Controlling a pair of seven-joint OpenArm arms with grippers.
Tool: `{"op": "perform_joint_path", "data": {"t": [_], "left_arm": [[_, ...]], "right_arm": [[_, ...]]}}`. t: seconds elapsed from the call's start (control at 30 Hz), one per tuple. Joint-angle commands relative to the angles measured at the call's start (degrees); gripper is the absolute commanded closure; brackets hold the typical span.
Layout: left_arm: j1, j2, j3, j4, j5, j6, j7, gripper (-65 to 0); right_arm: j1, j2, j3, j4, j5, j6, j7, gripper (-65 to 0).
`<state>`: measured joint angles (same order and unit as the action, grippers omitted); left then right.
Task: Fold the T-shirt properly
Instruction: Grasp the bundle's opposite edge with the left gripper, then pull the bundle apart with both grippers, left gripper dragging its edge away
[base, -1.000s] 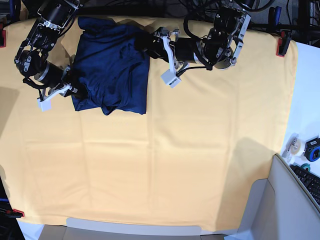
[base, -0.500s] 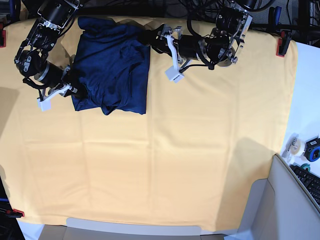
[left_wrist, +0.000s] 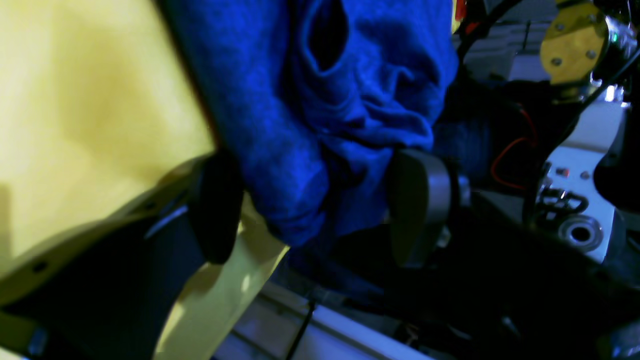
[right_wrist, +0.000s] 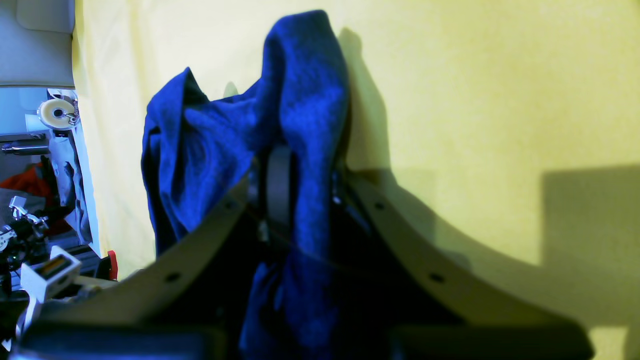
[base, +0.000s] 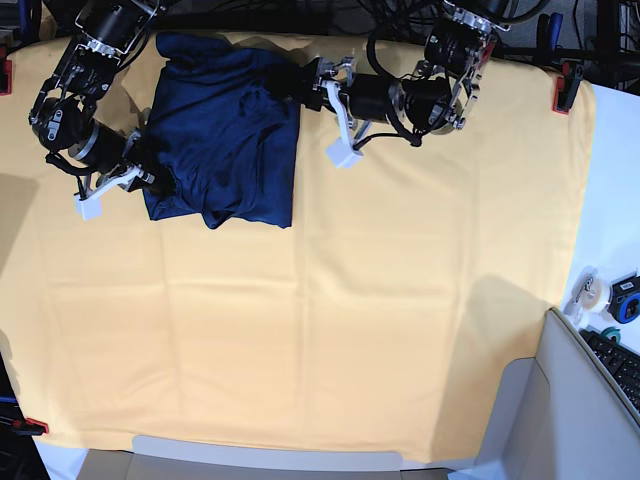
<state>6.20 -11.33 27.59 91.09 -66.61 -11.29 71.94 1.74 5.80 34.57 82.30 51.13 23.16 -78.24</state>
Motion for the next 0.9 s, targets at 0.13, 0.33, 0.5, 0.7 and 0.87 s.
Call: {"op": "perform_joint_path", "data": {"t": [0.13,0.33,0.5,0.7,0.87], "left_arm": [[-1.7,-0.1,3.9,0.1,4.9,1.2,1.7,-42.6],[-2.5,0.3,5.9,0.0,8.3,1.1,1.5,-30.1],[-2.4,1.8,5.6,0.0,13.3,1.2,1.5,-3.3],[-2.9,1.1,5.4,0.6,14.8,1.3,1.6,0.0],[-4.4,0.0,2.2,0.6,14.8,1.3,2.1,0.0]], "right_arm": [[0.3,0.4,-0.1,0.6,-1.2,0.3,-1.5,-1.4],[0.3,0.4,-0.1,0.6,-1.2,0.3,-1.5,-1.1],[0.3,0.4,-0.2,0.8,-1.2,0.2,-1.6,0.0],[0.2,0.9,-0.2,1.0,-1.3,0.2,-1.7,0.0],[-0.2,1.4,-0.2,3.4,-1.3,0.2,-1.8,0.0]]}}
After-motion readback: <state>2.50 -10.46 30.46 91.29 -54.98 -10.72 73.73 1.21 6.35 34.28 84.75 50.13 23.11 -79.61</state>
